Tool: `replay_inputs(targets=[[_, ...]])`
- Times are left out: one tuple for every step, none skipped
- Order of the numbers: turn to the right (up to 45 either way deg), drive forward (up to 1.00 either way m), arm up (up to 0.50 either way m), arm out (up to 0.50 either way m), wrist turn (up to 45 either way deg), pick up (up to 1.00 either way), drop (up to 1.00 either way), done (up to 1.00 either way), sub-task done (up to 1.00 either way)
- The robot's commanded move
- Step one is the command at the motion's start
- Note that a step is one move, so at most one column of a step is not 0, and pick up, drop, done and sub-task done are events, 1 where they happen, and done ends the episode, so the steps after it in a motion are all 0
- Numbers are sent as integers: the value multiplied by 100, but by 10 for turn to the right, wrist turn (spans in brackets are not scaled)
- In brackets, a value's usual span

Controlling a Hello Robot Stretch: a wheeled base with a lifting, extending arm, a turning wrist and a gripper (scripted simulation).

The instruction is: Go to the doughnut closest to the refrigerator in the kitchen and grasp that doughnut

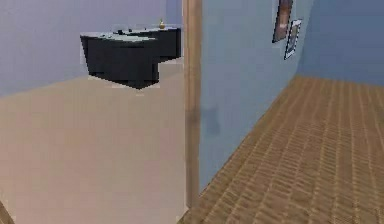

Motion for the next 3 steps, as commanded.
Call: replay_inputs(targets=[[-30,0,0,0,0,0,0,0,0],[0,20,0,0,0,0,0,0,0],[-30,0,0,0,0,0,0,0,0]])
